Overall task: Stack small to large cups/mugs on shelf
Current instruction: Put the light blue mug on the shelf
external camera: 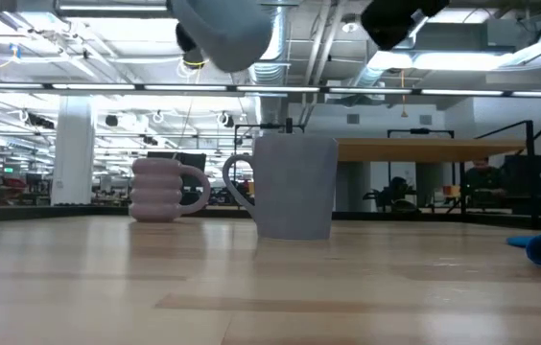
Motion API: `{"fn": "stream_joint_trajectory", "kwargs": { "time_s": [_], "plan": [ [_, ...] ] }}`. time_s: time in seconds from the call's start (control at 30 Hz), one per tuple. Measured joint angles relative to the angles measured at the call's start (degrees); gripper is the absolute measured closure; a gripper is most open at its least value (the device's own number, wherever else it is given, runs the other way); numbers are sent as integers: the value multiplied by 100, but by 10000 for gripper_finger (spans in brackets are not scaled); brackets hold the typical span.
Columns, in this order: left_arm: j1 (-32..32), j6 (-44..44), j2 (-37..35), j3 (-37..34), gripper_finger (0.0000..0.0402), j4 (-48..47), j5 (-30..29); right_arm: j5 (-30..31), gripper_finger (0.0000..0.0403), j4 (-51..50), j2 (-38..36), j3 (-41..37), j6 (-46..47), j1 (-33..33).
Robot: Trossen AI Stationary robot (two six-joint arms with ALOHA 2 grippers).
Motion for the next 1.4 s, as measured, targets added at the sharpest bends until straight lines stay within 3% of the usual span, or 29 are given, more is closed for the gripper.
{"fn": "stream_joint_trajectory", "kwargs": {
  "time_s": [0.2,0.47,0.63,0.93,1.17,1.4],
  "plan": [
    [19,80,90,37,401,143,-263,41,264,162,-1049,-414,28,-60],
    [89,543,672,92,401,1082,46,495,265,648,-2581,-1528,225,-14],
    [244,749,1237,454,401,1016,91,511,265,845,-3254,-2224,445,25],
    [97,1192,2568,1718,401,1041,1292,666,264,921,-3761,-2726,596,14],
    [-299,1544,3728,2895,401,110,1435,663,265,869,-3845,-2738,596,11],
    [-693,1637,4532,3612,401,-363,1534,662,265,866,-3852,-2739,598,12]
  ]
}}
